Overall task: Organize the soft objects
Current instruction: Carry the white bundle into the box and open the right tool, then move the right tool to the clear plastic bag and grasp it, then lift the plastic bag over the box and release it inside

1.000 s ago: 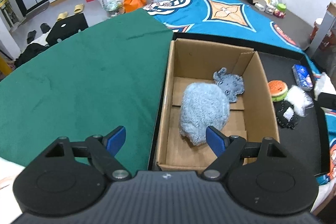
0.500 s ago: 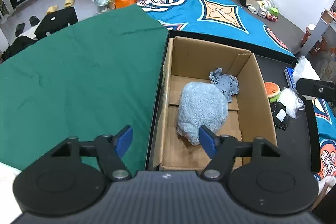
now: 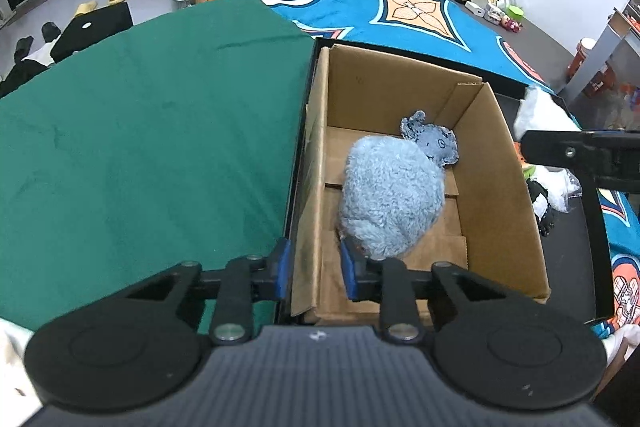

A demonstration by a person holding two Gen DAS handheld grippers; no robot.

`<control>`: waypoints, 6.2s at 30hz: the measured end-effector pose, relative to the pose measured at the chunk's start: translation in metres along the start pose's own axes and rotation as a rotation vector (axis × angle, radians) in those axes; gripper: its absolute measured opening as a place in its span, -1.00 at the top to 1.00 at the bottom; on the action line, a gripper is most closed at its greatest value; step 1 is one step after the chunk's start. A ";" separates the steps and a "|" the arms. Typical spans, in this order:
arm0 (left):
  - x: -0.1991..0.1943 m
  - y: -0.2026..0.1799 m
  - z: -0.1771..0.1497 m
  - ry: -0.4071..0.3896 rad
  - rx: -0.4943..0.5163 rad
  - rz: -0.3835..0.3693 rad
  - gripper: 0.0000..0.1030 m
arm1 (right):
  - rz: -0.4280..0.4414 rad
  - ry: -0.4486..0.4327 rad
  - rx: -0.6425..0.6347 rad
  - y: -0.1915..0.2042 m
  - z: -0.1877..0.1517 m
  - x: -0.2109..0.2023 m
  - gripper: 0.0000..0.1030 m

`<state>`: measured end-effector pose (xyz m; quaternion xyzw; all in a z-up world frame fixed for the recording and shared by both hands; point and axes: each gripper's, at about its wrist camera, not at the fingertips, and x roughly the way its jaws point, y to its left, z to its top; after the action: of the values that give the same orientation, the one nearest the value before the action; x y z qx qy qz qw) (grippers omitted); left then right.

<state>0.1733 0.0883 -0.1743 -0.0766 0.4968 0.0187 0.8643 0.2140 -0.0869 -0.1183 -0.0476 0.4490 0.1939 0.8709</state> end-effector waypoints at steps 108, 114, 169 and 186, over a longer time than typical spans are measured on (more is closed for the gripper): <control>0.016 -0.071 0.045 0.178 0.153 0.440 -0.47 | 0.071 -0.006 0.681 -0.241 -0.087 0.077 -0.21; 0.014 -0.074 0.048 0.172 0.155 0.445 -0.47 | 0.063 -0.002 0.619 -0.235 -0.084 0.081 -0.11; -0.010 -0.048 0.043 0.087 0.041 0.270 -0.47 | 0.086 -0.108 0.503 -0.198 -0.055 -0.020 0.47; -0.005 -0.027 0.036 0.067 -0.034 0.177 -0.41 | 0.122 -0.134 0.370 -0.145 -0.018 -0.019 0.47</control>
<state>0.2050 0.0673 -0.1493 -0.0476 0.5298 0.1006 0.8408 0.2454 -0.2305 -0.1270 0.1534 0.4203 0.1631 0.8793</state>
